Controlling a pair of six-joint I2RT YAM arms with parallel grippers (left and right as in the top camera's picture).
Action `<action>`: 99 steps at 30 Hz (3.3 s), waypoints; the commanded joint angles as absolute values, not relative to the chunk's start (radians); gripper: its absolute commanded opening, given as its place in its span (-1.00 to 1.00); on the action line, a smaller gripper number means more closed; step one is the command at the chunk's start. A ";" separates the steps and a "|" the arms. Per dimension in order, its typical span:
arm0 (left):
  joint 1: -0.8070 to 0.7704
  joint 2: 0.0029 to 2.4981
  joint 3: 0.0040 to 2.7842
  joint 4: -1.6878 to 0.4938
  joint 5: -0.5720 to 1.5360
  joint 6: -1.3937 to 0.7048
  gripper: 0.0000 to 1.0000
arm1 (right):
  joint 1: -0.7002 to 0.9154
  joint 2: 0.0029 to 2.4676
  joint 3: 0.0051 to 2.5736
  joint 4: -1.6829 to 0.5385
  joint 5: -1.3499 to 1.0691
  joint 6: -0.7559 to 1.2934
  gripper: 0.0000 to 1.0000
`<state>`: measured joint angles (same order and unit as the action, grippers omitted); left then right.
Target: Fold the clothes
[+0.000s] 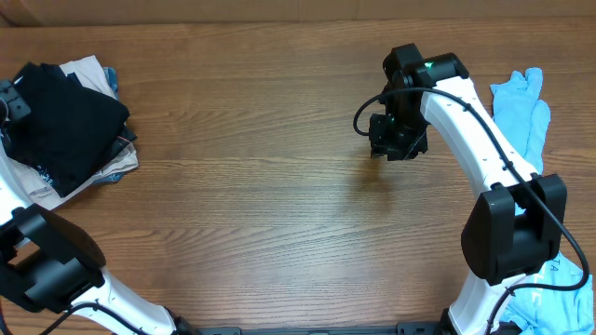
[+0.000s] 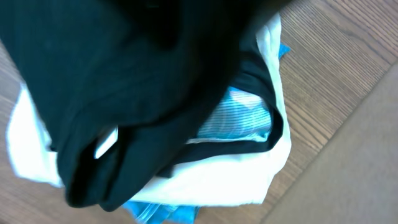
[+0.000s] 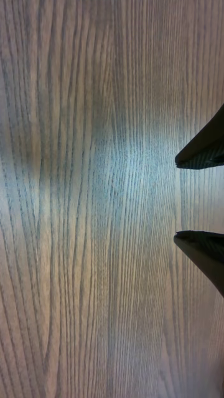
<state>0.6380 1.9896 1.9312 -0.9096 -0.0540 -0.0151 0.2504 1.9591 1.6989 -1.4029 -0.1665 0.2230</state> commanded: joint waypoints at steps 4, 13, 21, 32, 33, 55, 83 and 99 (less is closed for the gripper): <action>0.714 2.024 1.959 -0.890 -0.115 -0.089 1.00 | 0.251 1.945 1.714 -1.403 -0.157 0.216 -0.27; 0.776 1.941 1.960 -0.900 0.102 -0.092 1.00 | 0.251 1.945 1.714 -1.393 -0.157 0.215 -0.26; 0.653 1.809 1.960 -0.910 0.220 -0.028 1.00 | 0.251 1.945 1.714 -1.346 -0.158 0.215 -0.14; 0.305 1.773 1.960 -1.043 0.219 -0.029 1.00 | 0.249 1.945 1.715 -1.082 -0.157 0.216 0.98; 0.282 1.773 1.960 -1.047 0.219 -0.029 1.00 | 0.247 1.945 1.715 -1.049 -0.157 0.216 1.00; 0.097 1.771 1.960 -1.454 0.138 -0.025 0.97 | 0.081 1.856 2.028 -1.346 -0.118 0.123 1.00; -0.149 0.861 1.193 -1.071 -0.044 0.042 1.00 | 0.107 0.842 1.101 -0.974 -0.060 0.130 1.00; -0.149 0.784 0.931 -1.017 -0.077 -0.007 1.00 | 0.107 0.721 1.000 -1.169 -0.053 0.130 1.00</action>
<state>-0.1444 0.7715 0.9440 -1.0283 -0.1440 0.0032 0.1055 0.7246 1.0065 -1.1717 -0.0631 0.1303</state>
